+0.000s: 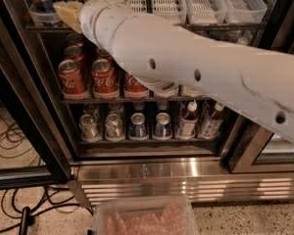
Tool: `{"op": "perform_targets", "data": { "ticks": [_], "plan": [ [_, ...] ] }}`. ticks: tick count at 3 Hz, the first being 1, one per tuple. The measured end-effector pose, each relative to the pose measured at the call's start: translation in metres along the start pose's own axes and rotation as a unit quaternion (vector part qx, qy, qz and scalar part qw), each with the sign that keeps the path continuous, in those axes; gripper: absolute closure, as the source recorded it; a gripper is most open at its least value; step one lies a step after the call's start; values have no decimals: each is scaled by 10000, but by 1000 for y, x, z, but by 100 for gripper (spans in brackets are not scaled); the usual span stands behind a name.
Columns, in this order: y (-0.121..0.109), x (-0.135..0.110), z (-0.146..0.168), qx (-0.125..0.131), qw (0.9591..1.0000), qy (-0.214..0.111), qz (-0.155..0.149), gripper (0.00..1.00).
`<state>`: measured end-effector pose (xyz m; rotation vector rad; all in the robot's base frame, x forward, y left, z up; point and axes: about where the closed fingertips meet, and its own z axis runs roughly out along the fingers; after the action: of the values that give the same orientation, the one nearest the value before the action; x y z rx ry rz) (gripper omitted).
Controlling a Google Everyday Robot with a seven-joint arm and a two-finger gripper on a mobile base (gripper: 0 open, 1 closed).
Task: Pick green can from top shelf of fridge
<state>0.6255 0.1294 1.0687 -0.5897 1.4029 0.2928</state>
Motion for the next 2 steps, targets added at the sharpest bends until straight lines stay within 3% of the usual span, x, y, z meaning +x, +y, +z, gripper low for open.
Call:
{"op": "perform_targets", "data": {
  "ticks": [2],
  "plan": [
    [-7, 7, 11, 127, 9999, 103, 8, 35]
  ]
}}
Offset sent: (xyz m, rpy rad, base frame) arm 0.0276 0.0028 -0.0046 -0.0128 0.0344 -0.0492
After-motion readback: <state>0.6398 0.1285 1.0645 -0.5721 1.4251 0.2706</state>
